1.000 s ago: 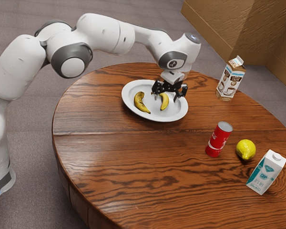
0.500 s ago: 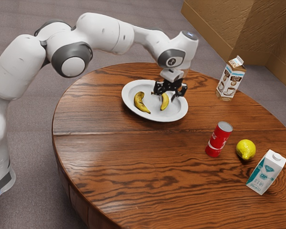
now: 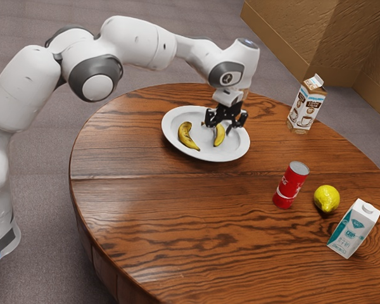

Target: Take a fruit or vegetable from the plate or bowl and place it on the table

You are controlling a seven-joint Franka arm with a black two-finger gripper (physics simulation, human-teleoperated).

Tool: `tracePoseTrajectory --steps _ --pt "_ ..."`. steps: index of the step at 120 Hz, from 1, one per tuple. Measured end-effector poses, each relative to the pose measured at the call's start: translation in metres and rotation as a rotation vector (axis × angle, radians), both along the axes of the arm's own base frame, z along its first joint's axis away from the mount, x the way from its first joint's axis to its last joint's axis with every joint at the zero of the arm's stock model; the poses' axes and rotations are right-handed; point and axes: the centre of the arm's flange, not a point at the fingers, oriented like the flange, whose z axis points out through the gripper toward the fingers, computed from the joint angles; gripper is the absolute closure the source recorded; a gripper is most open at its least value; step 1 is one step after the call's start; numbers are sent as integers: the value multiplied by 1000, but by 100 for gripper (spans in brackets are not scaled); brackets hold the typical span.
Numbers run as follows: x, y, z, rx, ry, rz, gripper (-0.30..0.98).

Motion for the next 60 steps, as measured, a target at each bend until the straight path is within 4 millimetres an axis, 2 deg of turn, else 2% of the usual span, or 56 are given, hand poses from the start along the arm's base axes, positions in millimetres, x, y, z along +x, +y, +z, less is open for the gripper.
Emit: tracePoseTrajectory --steps 14,30,46,60 --pt "-3 -1 13 0 -13 15 53" --pt "-10 -2 43 1 -38 38 53" --pt "-24 -7 82 -6 -59 67 54" --pt "-39 -27 119 0 -58 87 54"
